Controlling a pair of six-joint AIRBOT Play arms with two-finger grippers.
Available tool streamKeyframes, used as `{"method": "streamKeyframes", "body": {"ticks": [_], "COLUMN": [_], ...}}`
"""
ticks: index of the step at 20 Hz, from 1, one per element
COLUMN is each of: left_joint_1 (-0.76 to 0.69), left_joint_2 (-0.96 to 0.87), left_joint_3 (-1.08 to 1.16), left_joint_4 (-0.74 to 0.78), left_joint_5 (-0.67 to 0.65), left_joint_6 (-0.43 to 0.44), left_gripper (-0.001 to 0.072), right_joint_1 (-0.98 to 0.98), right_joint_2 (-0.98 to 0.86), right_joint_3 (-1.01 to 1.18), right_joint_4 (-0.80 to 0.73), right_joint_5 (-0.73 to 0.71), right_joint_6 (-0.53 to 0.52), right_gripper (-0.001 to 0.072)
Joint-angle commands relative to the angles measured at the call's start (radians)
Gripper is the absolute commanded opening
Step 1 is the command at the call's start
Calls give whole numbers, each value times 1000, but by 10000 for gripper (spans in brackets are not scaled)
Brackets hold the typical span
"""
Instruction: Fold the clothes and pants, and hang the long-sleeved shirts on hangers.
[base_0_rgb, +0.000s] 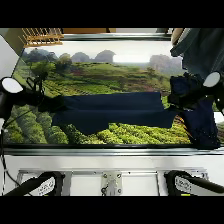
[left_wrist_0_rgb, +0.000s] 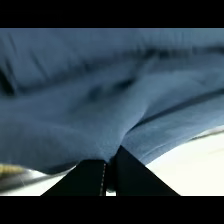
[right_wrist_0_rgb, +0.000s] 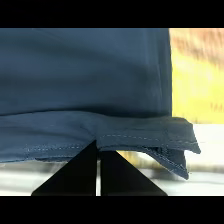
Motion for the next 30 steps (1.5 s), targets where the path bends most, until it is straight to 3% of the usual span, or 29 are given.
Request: {"method": "streamKeyframes", "body": {"ticks": [1,11,17,18,19,20,21,24,28,30], "left_joint_1": [-1,2,-23,-23,-22,-22,-14,9,-13,-57], "left_joint_2": [-200,-568,-650,-654,-653,-647,-632,-556,-457,-430], "left_joint_3": [188,531,578,578,578,578,578,578,576,576], "left_joint_4": [0,-3,-10,-10,-10,-10,-10,-8,-2,-1], "left_joint_5": [4,-1,0,2,12,27,43,87,35,28], "left_joint_6": [10,9,8,5,5,-5,-19,-39,-39,-36], "left_gripper": [13,13,14,100,403,582,556,550,544,13], "right_joint_1": [46,61,67,70,71,71,68,19,-132,-222], "right_joint_2": [-178,-352,-383,-386,-387,-386,-382,-359,-346,-346], "right_joint_3": [187,285,285,285,285,286,290,308,280,212], "right_joint_4": [1,13,27,58,90,138,193,290,291,291], "right_joint_5": [-45,-280,-388,-408,-427,-447,-459,-398,-169,-113], "right_joint_6": [10,36,35,35,31,4,-27,-131,-280,-298], "right_gripper": [10,10,15,25,120,424,662,655,653,653]}}
